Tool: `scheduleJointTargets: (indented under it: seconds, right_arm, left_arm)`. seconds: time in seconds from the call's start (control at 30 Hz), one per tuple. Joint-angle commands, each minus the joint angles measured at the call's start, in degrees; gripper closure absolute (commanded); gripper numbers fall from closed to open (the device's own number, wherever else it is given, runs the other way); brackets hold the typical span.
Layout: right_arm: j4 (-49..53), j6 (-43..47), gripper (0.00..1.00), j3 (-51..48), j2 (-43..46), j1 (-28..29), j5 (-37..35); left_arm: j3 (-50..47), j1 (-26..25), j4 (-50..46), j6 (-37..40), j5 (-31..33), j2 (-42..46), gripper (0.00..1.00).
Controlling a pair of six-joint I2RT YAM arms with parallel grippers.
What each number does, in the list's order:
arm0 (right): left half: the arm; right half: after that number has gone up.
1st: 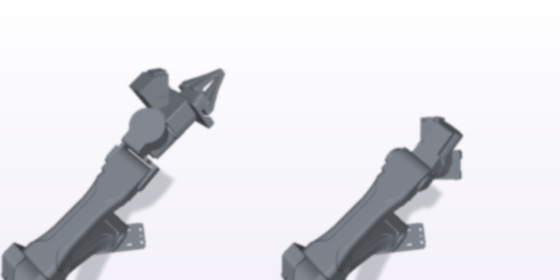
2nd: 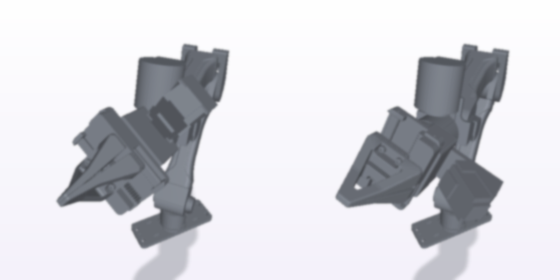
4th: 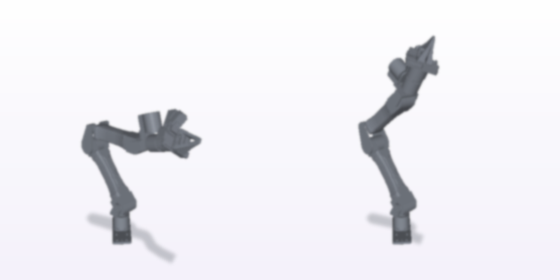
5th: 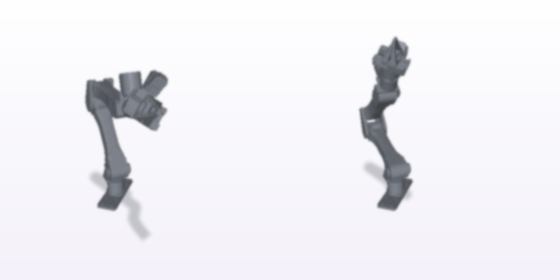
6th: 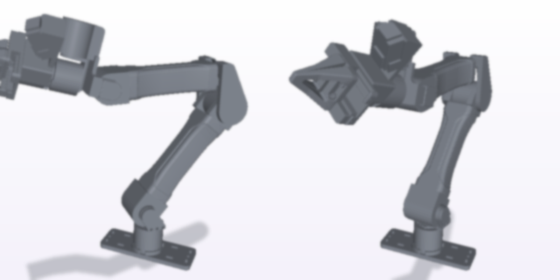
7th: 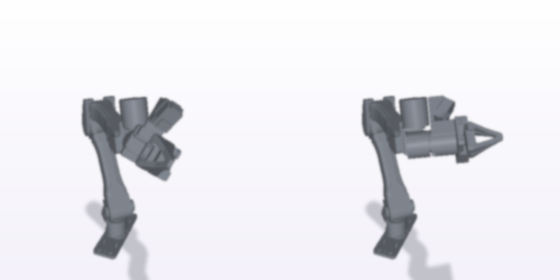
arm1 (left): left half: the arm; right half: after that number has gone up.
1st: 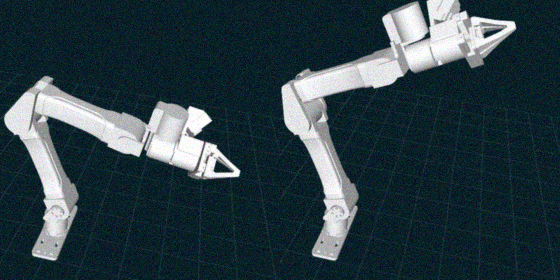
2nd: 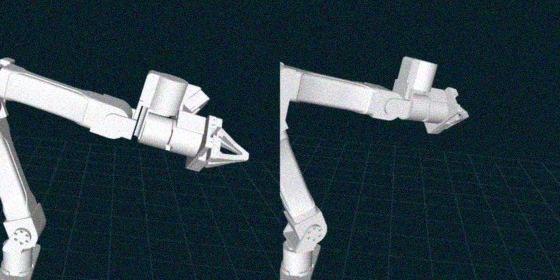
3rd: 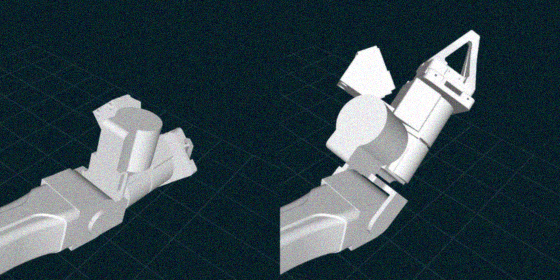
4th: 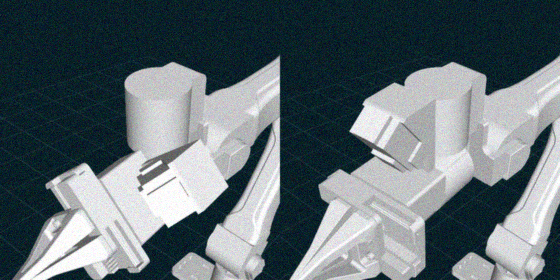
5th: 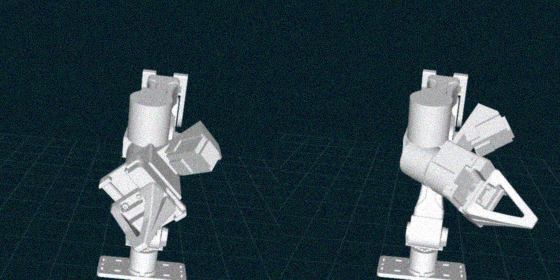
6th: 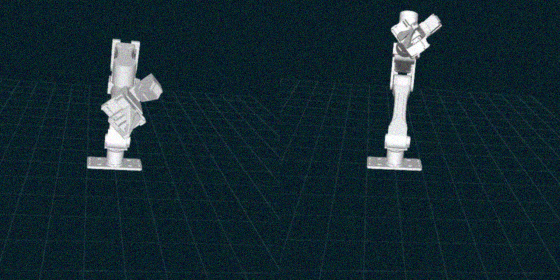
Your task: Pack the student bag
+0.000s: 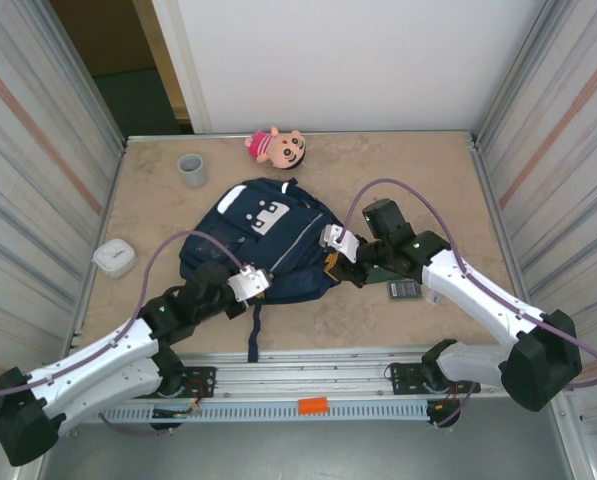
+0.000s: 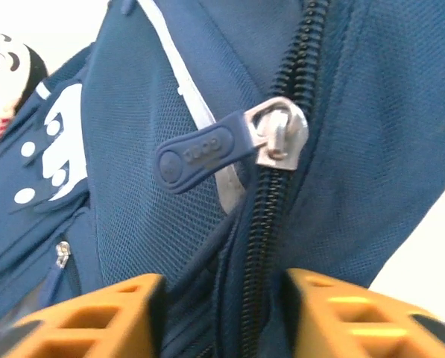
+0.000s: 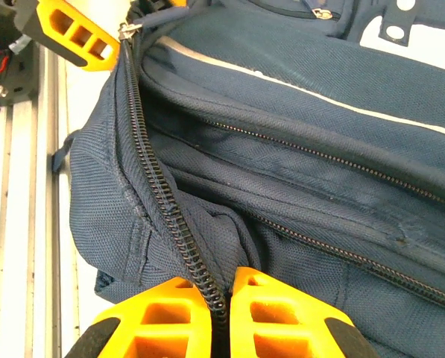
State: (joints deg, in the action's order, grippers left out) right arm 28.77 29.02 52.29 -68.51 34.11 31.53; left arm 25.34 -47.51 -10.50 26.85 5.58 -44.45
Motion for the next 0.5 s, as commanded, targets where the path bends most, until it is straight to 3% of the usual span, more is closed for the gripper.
scheduleJointTargets:
  seconds: [0.0, 0.13, 0.23, 0.4, 0.47]
  right_arm:
    - [-3.57, -4.73, 1.00, 1.71, 1.83, -0.61, 2.38]
    - [-4.23, -14.04, 0.99, -0.74, 1.59, -0.64, -5.07]
    - [-2.31, -22.47, 0.89, -1.88, 0.48, -0.25, -9.20]
    - [3.27, -30.39, 0.48, -0.58, -0.99, 3.85, -12.77]
    - [5.86, -31.10, 0.40, 1.16, -0.86, 5.99, -13.80]
  left_arm:
    - [-2.46, 0.05, 7.47, 3.11, -1.50, -1.31, 0.76]
    - [-6.43, 0.06, 15.81, 4.47, -6.01, 0.04, 1.00]
    - [-10.35, 0.07, 24.29, 5.12, -8.78, 1.73, 1.00]
    - [-14.75, 0.05, 33.34, 5.45, -11.29, 2.00, 1.00]
    - [-14.83, 0.07, 32.49, 5.91, -11.53, 2.07, 1.00]
